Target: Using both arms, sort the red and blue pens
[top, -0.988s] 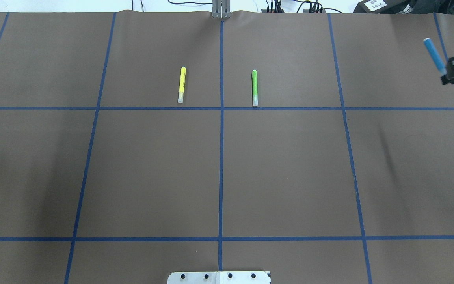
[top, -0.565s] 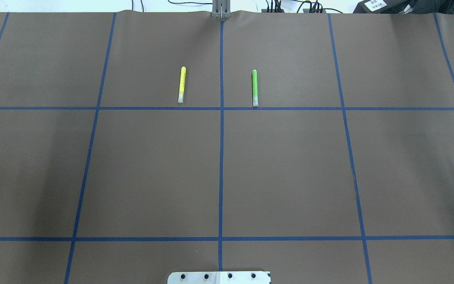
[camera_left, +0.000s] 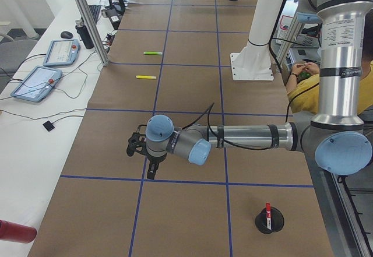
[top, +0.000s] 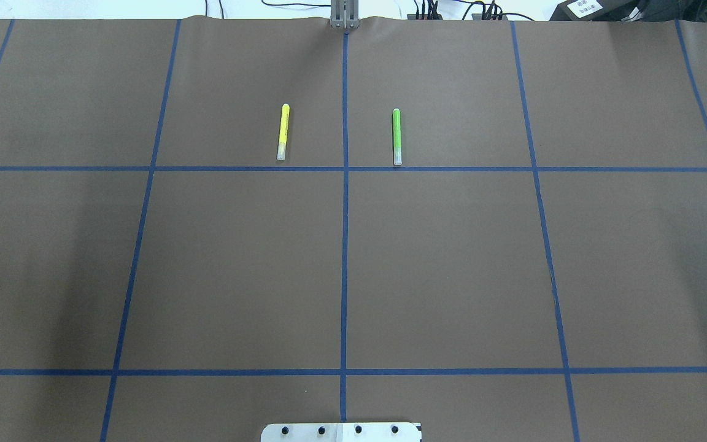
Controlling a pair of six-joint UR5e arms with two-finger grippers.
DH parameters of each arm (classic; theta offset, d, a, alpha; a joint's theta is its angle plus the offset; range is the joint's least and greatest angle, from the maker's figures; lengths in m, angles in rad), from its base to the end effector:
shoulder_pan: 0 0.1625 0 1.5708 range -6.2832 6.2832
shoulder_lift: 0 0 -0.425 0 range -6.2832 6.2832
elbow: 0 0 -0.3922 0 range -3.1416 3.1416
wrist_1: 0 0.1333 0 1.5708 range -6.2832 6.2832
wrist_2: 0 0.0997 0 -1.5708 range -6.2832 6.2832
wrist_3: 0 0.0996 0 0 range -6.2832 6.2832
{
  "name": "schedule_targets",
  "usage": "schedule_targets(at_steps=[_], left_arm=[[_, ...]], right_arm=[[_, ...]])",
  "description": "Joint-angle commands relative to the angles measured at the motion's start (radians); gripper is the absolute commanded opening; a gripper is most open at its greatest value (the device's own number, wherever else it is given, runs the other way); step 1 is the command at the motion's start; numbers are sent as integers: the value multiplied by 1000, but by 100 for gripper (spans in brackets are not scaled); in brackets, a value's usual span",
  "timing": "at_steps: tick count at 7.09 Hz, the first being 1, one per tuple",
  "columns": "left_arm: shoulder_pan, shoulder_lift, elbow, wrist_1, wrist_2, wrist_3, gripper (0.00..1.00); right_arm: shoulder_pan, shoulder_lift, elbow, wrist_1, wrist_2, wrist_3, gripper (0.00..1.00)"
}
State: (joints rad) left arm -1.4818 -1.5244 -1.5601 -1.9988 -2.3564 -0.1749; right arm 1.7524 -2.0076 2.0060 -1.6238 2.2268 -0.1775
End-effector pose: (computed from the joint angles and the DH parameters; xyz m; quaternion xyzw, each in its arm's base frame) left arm -0.0190 -0.4939 0.6389 0.1194 0.3954 0.0315 0.9102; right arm 0.1269 -0.2895 0.6325 0.0321 -0.3215 0.0107 0.9463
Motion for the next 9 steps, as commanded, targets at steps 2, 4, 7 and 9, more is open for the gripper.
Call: schedule_targets(at_steps=[2,4,7,9], left_arm=[[0,0,-5,-3,-3,0,100],[0,0,-5,-3,-7,-1,100],[2,13,-5,-37,-9,-1,100],[2,20,-3,-47,-9,-1,100]], right_arm=[[308,-167,92,-248,10,-165,0],[549,-160,135,-600,11,-235,0],[673,-145,177,-1041,80,-215,0],[696,-143,87,-1156,112,-215,0]])
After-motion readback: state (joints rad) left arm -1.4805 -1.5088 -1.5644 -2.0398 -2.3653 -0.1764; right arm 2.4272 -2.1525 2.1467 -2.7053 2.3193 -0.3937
